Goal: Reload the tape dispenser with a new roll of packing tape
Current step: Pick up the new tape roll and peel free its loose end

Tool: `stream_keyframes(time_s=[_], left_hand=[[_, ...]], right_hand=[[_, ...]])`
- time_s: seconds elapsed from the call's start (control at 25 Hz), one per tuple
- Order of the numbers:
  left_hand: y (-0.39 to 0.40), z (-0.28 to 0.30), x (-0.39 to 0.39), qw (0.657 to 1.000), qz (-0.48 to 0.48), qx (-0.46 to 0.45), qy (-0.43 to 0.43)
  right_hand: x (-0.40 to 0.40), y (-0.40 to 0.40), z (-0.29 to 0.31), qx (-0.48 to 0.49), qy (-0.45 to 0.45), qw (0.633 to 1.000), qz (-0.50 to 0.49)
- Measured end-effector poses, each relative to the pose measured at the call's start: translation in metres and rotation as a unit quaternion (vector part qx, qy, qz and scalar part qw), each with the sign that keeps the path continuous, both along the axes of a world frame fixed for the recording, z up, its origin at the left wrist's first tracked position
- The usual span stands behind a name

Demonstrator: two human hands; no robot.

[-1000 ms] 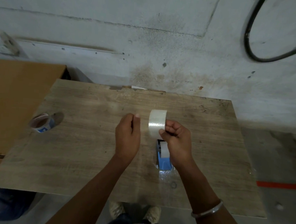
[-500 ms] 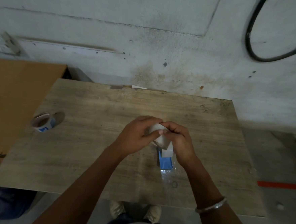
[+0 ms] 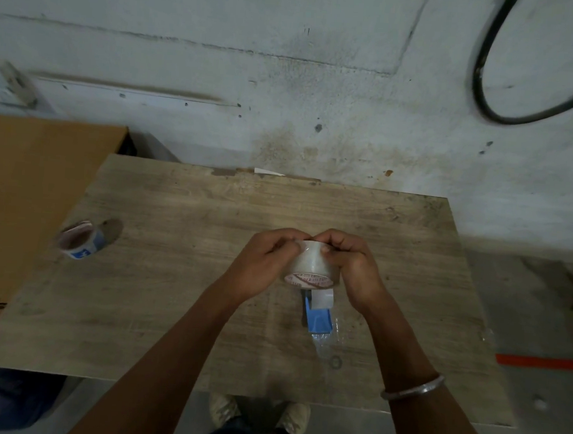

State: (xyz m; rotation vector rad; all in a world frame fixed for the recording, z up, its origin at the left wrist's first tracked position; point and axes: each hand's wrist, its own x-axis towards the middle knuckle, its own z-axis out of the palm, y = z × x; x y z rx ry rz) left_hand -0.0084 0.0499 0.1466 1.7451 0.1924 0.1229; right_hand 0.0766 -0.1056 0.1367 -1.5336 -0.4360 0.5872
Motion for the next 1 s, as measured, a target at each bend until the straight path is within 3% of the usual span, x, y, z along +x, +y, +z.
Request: stream_keyframes(time_s=[0.12,0.2,0.48,0.64,0.76,0.84,1.0], left_hand=[[-0.002,0.007,0.007,0.988,0.135,-0.060,-0.046],[0.003,0.001,0.012,0.981,0.183,-0.036,-0.060],[0.002,-0.011,0.015,0.983,0.184,0.013,0.000],[0.006,-0.008,0.016,0.977,0.210,-0.043,0.019],[0.008,-0.001,0.015,0.967,0.242,-0.082,-0.017],[0.007,0.002,0.014,0.969,0.240,-0.045,-0.024],[0.006,0.002,0.012,0.974,0.175,0.143,-0.015]], right_hand=[[0.003,0.000,0.002,0.009,0.000,1.000,0.004],[0.004,-0.001,0.002,0.018,0.012,1.000,-0.001],[0.007,0.003,-0.002,0.019,0.010,1.000,-0.006],[0.008,0.000,-0.001,0.016,0.012,1.000,-0.019],[0.008,0.000,0.000,0.015,0.014,1.000,-0.023],[0.008,0.001,0.000,0.017,0.012,1.000,-0.023],[0.009,0.004,0.001,0.008,0.005,1.000,-0.024]])
